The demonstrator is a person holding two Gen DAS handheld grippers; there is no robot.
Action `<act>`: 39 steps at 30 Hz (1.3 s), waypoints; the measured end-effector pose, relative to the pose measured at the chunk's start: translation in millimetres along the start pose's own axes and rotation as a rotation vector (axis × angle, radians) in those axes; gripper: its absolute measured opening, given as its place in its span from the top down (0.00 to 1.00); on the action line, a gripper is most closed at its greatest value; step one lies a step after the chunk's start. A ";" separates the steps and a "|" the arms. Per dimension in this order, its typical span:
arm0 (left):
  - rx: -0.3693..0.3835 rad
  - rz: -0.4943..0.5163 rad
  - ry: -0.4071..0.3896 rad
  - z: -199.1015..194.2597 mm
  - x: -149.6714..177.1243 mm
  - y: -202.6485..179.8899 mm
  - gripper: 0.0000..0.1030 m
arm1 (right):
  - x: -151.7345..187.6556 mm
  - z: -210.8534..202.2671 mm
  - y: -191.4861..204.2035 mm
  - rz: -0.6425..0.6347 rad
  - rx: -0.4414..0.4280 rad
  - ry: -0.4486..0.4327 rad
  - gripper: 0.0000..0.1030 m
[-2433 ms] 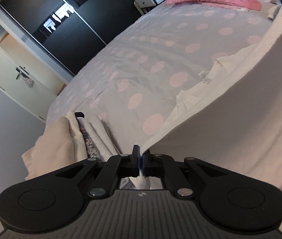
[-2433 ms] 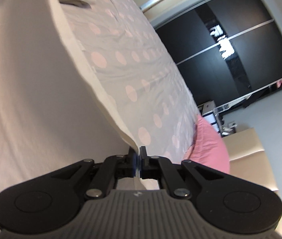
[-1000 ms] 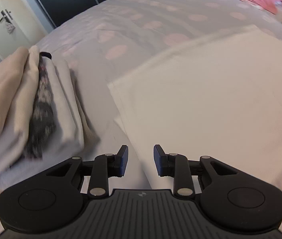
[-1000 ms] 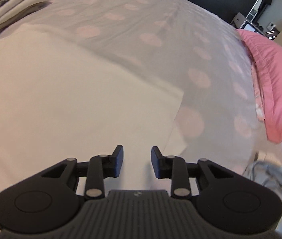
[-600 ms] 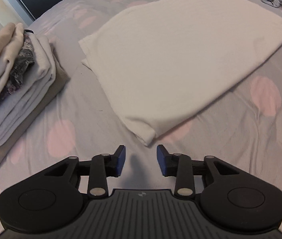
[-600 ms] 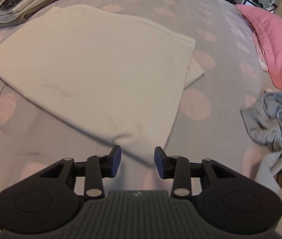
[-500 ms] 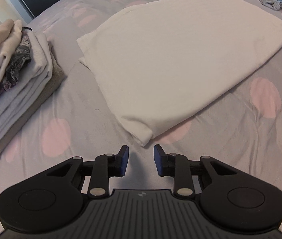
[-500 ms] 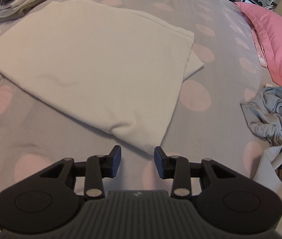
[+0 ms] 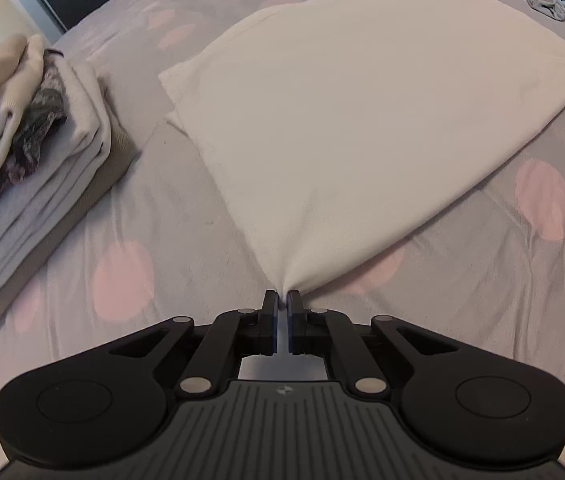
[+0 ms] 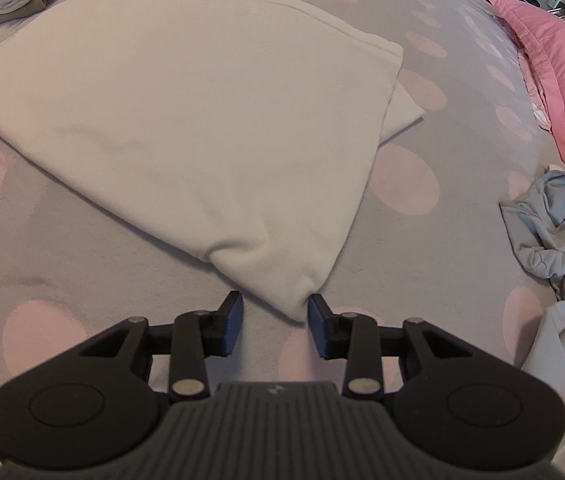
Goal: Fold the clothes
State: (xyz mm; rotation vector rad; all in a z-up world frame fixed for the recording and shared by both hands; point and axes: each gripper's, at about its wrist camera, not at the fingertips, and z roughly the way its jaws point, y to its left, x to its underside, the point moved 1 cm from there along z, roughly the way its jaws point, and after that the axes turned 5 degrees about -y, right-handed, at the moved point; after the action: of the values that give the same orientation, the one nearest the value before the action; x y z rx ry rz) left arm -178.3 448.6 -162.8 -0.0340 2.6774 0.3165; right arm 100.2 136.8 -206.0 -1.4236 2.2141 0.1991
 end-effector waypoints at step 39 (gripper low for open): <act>-0.272 0.599 -0.122 -3.2 15.6 -83.2 0.54 | 19.6 -13.2 64.1 -0.572 0.161 -0.061 0.48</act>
State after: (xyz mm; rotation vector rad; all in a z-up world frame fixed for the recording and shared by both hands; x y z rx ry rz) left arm -187.5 367.2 -184.7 0.6885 2.4469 0.8327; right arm 32.7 144.3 -212.9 -1.8527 1.6469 -0.1274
